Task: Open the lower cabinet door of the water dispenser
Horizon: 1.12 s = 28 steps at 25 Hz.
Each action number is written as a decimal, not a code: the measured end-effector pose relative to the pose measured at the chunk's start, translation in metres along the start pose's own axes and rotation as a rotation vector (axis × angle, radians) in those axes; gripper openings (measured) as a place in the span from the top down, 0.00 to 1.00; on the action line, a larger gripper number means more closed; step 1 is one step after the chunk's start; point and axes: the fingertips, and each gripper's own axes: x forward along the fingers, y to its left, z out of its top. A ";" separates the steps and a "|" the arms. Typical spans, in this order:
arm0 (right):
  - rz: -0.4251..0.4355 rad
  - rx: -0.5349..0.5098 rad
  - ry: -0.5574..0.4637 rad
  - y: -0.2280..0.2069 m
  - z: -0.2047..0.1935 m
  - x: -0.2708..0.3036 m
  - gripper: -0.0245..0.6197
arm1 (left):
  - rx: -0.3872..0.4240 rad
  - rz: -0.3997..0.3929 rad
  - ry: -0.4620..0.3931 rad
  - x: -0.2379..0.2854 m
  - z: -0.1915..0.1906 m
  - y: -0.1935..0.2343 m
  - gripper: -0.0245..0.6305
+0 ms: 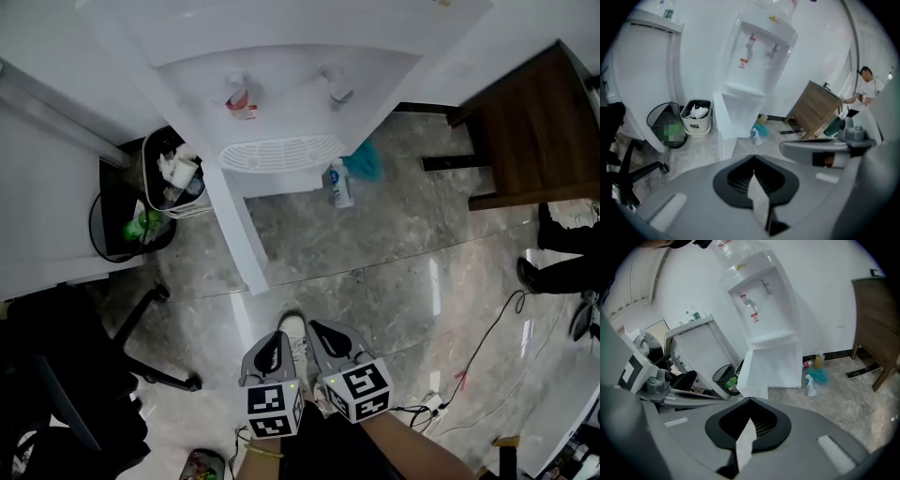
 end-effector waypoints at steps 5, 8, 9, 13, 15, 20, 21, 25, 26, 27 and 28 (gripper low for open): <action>-0.039 0.041 0.019 -0.008 -0.020 -0.027 0.97 | 0.025 -0.010 -0.009 -0.010 -0.003 -0.014 0.95; -0.041 0.053 0.024 -0.011 -0.027 -0.031 0.97 | 0.025 -0.006 -0.013 -0.010 -0.004 -0.014 0.95; -0.043 0.052 0.024 -0.012 -0.028 -0.031 0.97 | 0.027 -0.005 -0.012 -0.009 -0.005 -0.013 0.95; -0.052 0.044 0.013 -0.015 -0.024 -0.032 0.97 | 0.035 -0.005 -0.015 -0.009 -0.003 -0.014 0.95; -0.052 0.039 0.009 -0.016 -0.020 -0.031 0.97 | 0.038 -0.008 -0.017 -0.009 -0.002 -0.014 0.95; -0.052 0.026 0.009 -0.015 -0.015 -0.028 0.97 | 0.034 -0.010 -0.018 -0.009 0.002 -0.012 0.95; -0.053 0.023 0.010 -0.016 -0.014 -0.027 0.97 | 0.032 -0.010 -0.020 -0.009 0.003 -0.012 0.95; -0.051 0.018 0.015 -0.015 -0.015 -0.025 0.97 | 0.039 -0.007 -0.019 -0.008 0.003 -0.010 0.95; -0.050 0.018 0.016 -0.014 -0.015 -0.025 0.97 | 0.038 -0.006 -0.017 -0.007 0.002 -0.009 0.95; -0.051 0.018 0.016 -0.014 -0.016 -0.024 0.97 | 0.036 -0.005 -0.016 -0.007 0.002 -0.009 0.95; -0.051 0.018 0.015 -0.014 -0.015 -0.024 0.97 | 0.035 -0.005 -0.015 -0.007 0.002 -0.009 0.95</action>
